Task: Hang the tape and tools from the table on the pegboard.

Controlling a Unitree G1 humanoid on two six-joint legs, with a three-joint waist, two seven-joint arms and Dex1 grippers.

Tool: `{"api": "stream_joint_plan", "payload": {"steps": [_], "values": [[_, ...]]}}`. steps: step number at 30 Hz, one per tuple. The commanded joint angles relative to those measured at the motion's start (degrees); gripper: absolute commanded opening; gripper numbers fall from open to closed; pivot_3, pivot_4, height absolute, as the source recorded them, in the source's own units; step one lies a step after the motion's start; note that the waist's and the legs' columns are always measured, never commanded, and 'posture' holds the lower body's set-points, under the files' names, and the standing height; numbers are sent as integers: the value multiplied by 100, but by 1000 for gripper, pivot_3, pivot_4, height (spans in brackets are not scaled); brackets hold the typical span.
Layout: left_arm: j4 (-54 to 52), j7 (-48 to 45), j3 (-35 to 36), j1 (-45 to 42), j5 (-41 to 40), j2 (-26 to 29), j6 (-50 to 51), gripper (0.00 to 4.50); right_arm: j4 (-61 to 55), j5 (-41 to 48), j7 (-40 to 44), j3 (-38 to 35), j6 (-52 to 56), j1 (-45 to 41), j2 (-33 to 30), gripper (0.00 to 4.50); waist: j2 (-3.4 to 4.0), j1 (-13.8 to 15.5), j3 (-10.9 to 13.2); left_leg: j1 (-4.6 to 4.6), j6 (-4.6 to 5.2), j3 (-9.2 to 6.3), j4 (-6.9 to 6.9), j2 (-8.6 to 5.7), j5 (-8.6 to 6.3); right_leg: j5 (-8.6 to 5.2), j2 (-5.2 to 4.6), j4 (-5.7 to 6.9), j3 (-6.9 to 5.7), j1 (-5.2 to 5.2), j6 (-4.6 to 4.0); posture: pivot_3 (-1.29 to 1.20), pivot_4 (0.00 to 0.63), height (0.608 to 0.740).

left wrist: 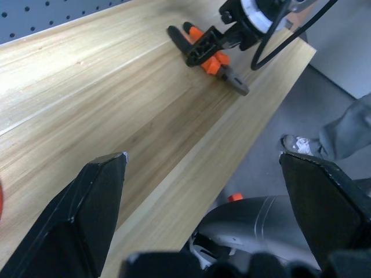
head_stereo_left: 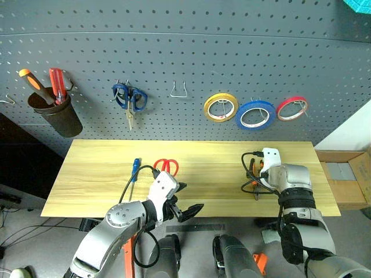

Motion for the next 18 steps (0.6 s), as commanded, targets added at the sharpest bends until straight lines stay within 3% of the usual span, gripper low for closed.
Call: {"api": "stream_joint_plan", "payload": {"steps": [1, 3, 10, 14, 18], "values": [[-264, -20, 80, 43, -110, 36, -16, 4500, 218, 135, 13, -60, -82, 63, -72, 3259, 0, 1, 0, 1, 0, 0, 0, 0, 0, 0, 0, -2, 0, 3, 1, 149, 286, 740], [-246, -17, 76, 44, -114, 41, -35, 4500, 247, 163, 10, -32, -112, 50, -86, 2665, -1, 3, 1, 1, 0, 0, 1, 0, 0, 1, 0, -4, 2, 3, 3, 145, 278, 740], [-192, -9, 79, -66, -168, -4, -29, 4500, 48, 242, 13, 104, -92, 135, -111, 2661, -4, 0, -2, 0, 0, 0, -1, 2, 0, 2, 0, -9, 2, 2, 4, 144, 256, 740], [-112, 43, 273, -70, -285, -57, -23, 4500, -923, 386, 542, 542, -24, 531, -234, 2661, -4, 2, -2, -8, 0, 0, -8, 2, 0, 2, -1, -11, 1, -6, 5, 134, 230, 740], [-199, 27, 509, 86, -588, -145, 67, 4500, -2983, 627, 1617, 1579, -280, 1527, -790, 2661, 6, 5, -10, -64, -3, -1, -19, 0, 0, 3, -1, 0, -3, -65, 6, 128, 207, 740]]}}
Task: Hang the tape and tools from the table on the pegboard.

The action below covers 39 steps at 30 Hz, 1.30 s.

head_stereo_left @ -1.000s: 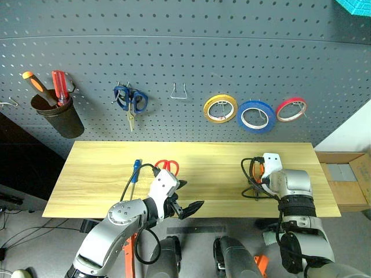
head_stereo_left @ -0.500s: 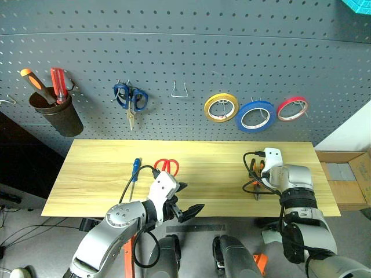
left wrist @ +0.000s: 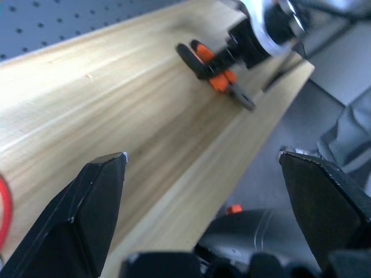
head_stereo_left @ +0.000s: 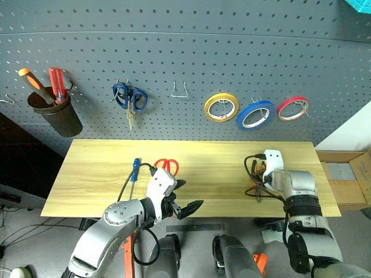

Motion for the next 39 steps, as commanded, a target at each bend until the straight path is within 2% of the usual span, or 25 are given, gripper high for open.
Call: {"api": "stream_joint_plan", "payload": {"steps": [1, 7, 12, 17, 21, 23, 26, 32, 39], "values": [[-307, 16, 218, 203, -416, -120, 109, 4500, -1835, 205, 851, 827, -295, 699, -535, 2661, 7, 0, -4, -18, -2, -1, 0, -1, 1, 1, 0, 2, -2, -18, -1, 127, 201, 740], [-843, 102, 447, 957, -799, -115, 190, 4500, -3555, 288, 1440, 1371, -1172, 1669, -1125, 2661, 8, -17, -51, -24, -41, -4, 3, 0, 0, -17, 0, -6, -1, -20, 26, 112, 145, 740], [-932, 332, 684, 1178, -921, -221, 112, 4500, -3906, 199, 1451, 1551, -1893, 1716, -1014, 2661, -7, -12, -192, -23, -22, -11, 20, 0, -11, -24, 0, 1, -9, -16, 39, 124, 107, 740], [-1362, 708, 911, 1800, -1120, -522, 13, 4500, -3910, 191, 1533, 1737, -3287, 1425, -629, 2661, -57, -16, -405, -10, -16, -9, 32, 0, -6, -17, 1, 2, -8, 0, 30, 144, 73, 740], [-1474, 1059, 1211, 1844, -1246, -779, -111, 4500, -3685, 170, 1604, 1781, -3725, 1129, -444, 2661, -69, 49, -558, -8, -10, -11, 34, -1, -2, -14, 4, 5, -11, 4, 25, 165, 56, 740], [-1571, 1381, 1551, 1702, -1208, -881, -238, 4500, -3464, 137, 1571, 1806, -3984, 723, -265, 2661, -74, 106, -627, -4, -9, -15, 34, 0, -1, -13, 7, 8, -14, 8, 22, 187, 45, 740], [-1517, 1863, 1897, 1369, -910, -993, -483, 4500, -3054, 58, 1434, 1816, -4338, 139, 40, 2661, -82, 139, -674, 9, -7, -10, 37, 1, 8, 17, 15, 11, -8, 15, -27, 216, 33, 740], [-1123, 2154, 1886, 794, -527, -1026, -737, 4500, -1896, -286, 989, 1714, -5416, -891, 596, 2661, -100, 179, -821, 17, -8, -5, 34, 1, 14, 26, 41, 13, -1, 20, -35, 236, 20, 740], [-720, 2351, 1916, 561, -87, -1115, -1096, 4500, -661, -674, 490, 1656, -6451, -1654, 895, 2661, -126, 244, -879, 17, -11, -1, 32, 7, 15, 32, 31, 18, 2, 17, -46, 241, 19, 740]]}}
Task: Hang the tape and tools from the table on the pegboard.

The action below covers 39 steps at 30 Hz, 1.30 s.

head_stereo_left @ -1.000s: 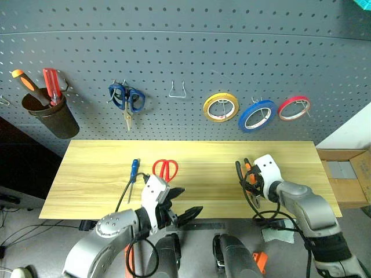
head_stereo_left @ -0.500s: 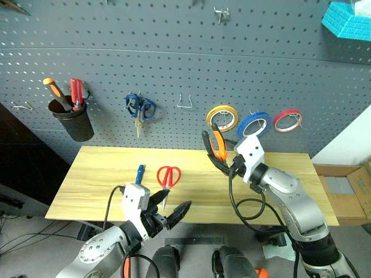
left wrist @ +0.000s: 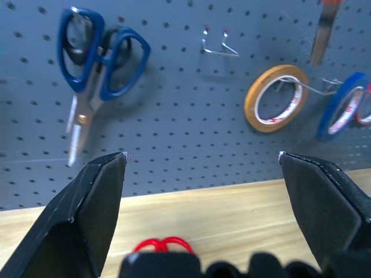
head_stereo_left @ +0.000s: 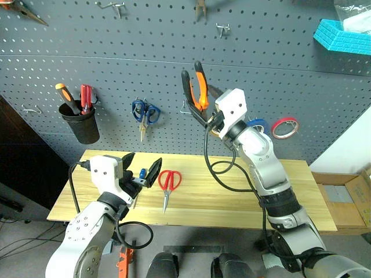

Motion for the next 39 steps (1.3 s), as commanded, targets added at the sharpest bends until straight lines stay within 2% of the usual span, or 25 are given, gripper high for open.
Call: {"api": "stream_joint_plan", "payload": {"steps": [1, 10, 20, 28, 39], "values": [[166, 60, 3, -210, 197, -51, -300, 4500, 451, -201, -283, -149, -690, -414, 117, 2661, 1, 34, -15, 1, -2, 0, 0, 1, 1, 2, 0, 1, -1, 0, -3, 241, 15, 740], [758, -126, -130, -823, 418, -4, -557, 4500, 1695, -493, -787, -223, -1666, -1185, 412, 2661, 4, 96, -104, 2, -15, 3, -3, 5, 9, 10, 2, 8, -1, -3, -15, 238, 8, 740], [1181, -498, -657, -1230, 614, 42, -646, 4500, 2986, -406, -998, -365, -2344, -1682, 645, 2661, -1, 155, -178, 6, -15, 3, -3, 5, 9, 13, 2, 17, -2, -3, -21, 263, 10, 740], [1674, -581, -620, -1781, 712, 157, -591, 4500, 4077, -366, -1056, -527, -2726, -2161, 728, 2661, 11, 226, -163, 26, -16, 5, -4, 6, 9, 9, 2, 40, 0, 1, -28, 293, 70, 740], [1606, -724, -584, -1888, 599, 350, -298, 4500, 4392, -337, -935, -600, -2852, -2296, 710, 2661, 67, 224, 58, 32, -14, -1, -6, 6, 9, 5, 0, 44, 2, 5, -34, 309, 152, 740]]}}
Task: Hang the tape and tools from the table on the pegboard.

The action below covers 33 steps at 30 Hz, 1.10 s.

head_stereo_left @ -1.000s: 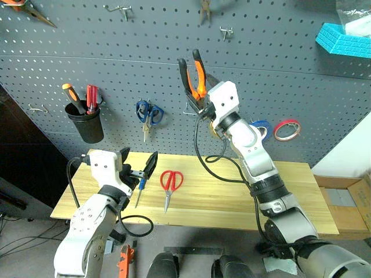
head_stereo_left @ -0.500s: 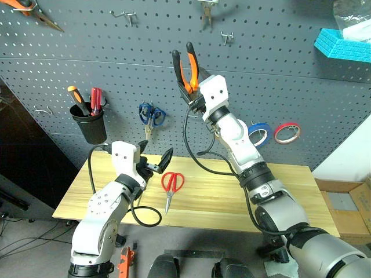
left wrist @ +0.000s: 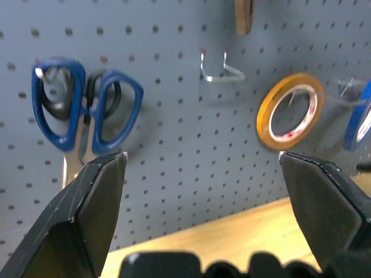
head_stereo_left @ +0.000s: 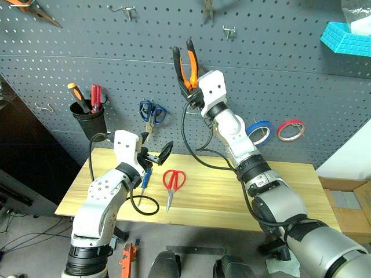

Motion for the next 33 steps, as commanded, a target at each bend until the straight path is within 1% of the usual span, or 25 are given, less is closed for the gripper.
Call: {"api": "stream_joint_plan", "payload": {"steps": [1, 9, 14, 19, 22, 27, 33], "values": [[-230, -70, 70, -53, -91, 68, 102, 4500, -7, 75, 35, -163, -229, -242, -37, 2661, 4, 0, 61, 1, 0, 0, 0, 0, 0, 0, 0, 0, 0, 1, 0, 311, 154, 740], [-505, -129, 219, 45, -174, 198, 410, 4500, 295, 63, 38, -281, -359, -300, -116, 2661, 10, -2, 247, -6, 0, -3, -2, 2, 0, 0, -2, -3, -4, -3, 0, 340, 178, 740], [-698, -134, 317, 244, -236, 267, 558, 4500, 516, 62, 1, -361, -468, -403, -200, 2661, 17, 2, 294, -7, 0, -6, -5, 0, 0, -1, -7, -9, -10, -2, -1, 346, 187, 740], [-796, -102, 348, 281, -277, 296, 642, 4500, 638, 53, -56, -414, -502, -395, -143, 2661, 13, 11, 342, -6, 0, -14, -2, -1, 1, -1, -10, -8, -18, 3, -1, 352, 188, 740], [-795, -114, 371, 300, -283, 325, 657, 4500, 649, 59, -80, -422, -470, -337, -53, 2661, 17, 8, 371, -3, 0, -18, -1, -2, 1, -2, -12, -11, -21, 11, -1, 352, 193, 740], [-816, -110, 368, 334, -292, 346, 672, 4500, 391, 38, -99, -346, -381, -9, 92, 2661, 23, 7, 389, 1, -1, -44, -10, -1, 0, -2, -13, -41, -45, 34, -2, 350, 192, 740], [-756, -126, 360, 287, -292, 353, 657, 4500, 146, -42, -63, -256, -126, 332, 125, 2661, 37, 8, 407, -31, -6, -103, -9, -7, 3, -13, -34, -50, -122, 38, -19, 341, 191, 740]]}}
